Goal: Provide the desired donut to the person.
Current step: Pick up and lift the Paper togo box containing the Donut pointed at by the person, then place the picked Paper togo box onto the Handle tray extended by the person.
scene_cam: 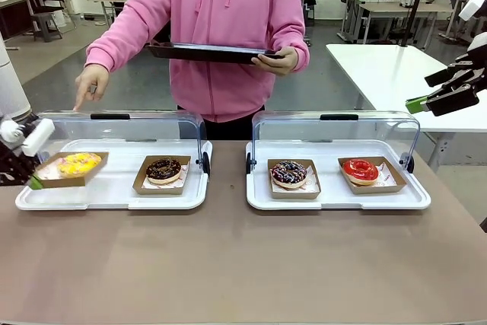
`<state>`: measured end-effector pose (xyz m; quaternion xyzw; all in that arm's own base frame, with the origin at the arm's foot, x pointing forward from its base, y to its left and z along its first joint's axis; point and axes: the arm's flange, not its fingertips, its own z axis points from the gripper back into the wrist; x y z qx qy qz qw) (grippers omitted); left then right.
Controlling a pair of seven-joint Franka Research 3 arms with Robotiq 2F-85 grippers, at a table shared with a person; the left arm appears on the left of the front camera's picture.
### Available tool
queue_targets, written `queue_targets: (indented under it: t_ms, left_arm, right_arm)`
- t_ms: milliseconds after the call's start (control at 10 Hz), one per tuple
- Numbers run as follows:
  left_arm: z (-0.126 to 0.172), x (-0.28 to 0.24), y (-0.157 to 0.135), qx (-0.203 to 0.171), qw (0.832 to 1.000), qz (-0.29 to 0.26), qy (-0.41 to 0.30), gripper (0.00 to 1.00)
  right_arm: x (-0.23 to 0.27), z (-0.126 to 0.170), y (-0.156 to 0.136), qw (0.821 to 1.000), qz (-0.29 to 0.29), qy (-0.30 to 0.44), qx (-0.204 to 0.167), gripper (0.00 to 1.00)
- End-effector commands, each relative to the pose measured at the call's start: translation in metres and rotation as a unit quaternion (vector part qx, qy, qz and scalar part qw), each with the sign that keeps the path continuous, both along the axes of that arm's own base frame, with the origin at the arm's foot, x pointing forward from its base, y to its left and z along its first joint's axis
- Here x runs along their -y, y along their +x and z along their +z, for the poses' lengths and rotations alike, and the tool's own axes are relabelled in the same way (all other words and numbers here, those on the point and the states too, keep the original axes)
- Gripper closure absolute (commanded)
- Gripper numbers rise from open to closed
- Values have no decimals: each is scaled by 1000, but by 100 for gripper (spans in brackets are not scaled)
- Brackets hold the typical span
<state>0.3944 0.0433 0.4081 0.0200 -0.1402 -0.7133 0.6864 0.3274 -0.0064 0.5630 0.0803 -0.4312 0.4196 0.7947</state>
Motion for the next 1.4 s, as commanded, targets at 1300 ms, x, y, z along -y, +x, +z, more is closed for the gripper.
queue_targets:
  t_ms: [1300]
  left_arm:
    - [136, -19, -77, 103, 995, 6, 15, 100]
  right_arm:
    - [1, -1, 0, 1000, 3, 0, -4, 0]
